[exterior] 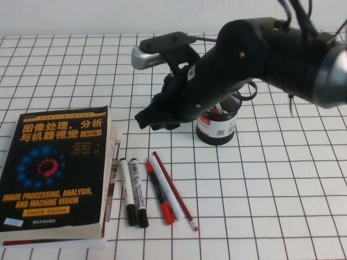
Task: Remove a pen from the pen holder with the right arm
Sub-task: 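Take a marker out of the pen holder and lay it on the table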
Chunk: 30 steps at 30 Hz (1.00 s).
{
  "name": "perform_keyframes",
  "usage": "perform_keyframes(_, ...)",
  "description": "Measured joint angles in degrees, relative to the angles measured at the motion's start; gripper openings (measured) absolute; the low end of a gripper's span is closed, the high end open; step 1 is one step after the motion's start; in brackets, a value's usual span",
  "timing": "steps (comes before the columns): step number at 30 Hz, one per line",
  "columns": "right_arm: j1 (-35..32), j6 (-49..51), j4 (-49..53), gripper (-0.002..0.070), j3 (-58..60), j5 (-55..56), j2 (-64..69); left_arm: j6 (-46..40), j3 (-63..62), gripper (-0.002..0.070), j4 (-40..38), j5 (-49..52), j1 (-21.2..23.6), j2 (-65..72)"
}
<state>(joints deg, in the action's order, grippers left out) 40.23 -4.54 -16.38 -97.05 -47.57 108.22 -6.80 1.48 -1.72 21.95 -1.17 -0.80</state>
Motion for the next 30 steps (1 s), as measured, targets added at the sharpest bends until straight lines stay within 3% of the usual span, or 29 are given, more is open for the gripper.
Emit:
perform_keyframes(2, 0.37, 0.00, 0.38, 0.0021, 3.33, -0.13, -4.52, 0.00, 0.00, -0.0004, 0.00, 0.00, 0.00, 0.00)
perform_keyframes(6, 0.37, 0.00, 2.72, -0.0008, 8.75, -1.83, -12.85, 0.00, 0.00, -0.0004, 0.00, 0.00, 0.00, 0.00)
perform_keyframes(23, 0.37, 5.84, 8.01, -0.0015, 34.71, -5.57, -42.53, 0.00, 0.00, -0.0004, 0.00, 0.00, 0.00, 0.00)
perform_keyframes(30, 0.37, 5.98, 9.50, -0.0015, 40.94, -9.54, -48.89, 0.00, 0.00, -0.0004, 0.00, 0.00, 0.00, 0.00)
